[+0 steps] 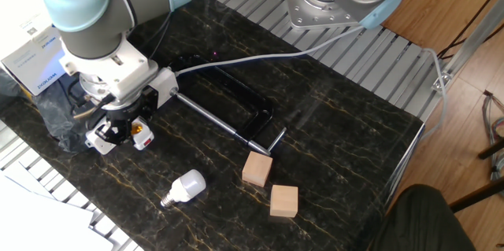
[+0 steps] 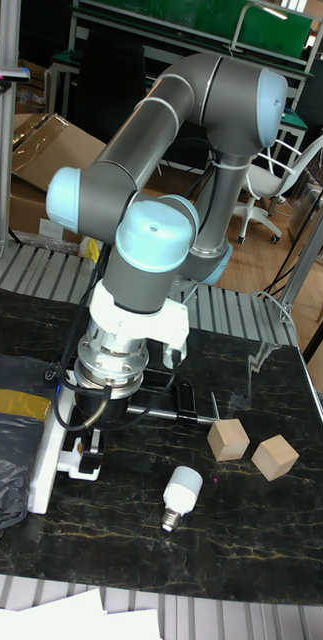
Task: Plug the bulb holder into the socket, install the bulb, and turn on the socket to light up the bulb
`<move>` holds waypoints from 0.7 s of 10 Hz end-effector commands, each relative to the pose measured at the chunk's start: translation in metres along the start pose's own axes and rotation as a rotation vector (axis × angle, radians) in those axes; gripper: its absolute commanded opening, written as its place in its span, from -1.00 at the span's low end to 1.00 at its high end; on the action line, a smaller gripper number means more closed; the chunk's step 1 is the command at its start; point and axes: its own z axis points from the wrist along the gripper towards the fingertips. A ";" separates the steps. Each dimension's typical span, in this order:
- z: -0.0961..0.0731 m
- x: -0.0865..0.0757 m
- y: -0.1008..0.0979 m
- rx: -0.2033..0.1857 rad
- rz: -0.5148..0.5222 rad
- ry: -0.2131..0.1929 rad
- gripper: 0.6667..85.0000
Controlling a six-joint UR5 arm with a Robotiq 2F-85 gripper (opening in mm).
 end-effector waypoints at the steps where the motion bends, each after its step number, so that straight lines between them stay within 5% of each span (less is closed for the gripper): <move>1: -0.006 -0.010 0.000 0.012 0.011 0.009 -0.55; 3: -0.006 -0.019 0.003 0.000 -0.010 -0.023 0.04; 5: -0.008 -0.013 0.004 -0.006 -0.030 -0.020 0.20; 7: -0.003 -0.007 0.000 -0.014 -0.065 -0.062 0.45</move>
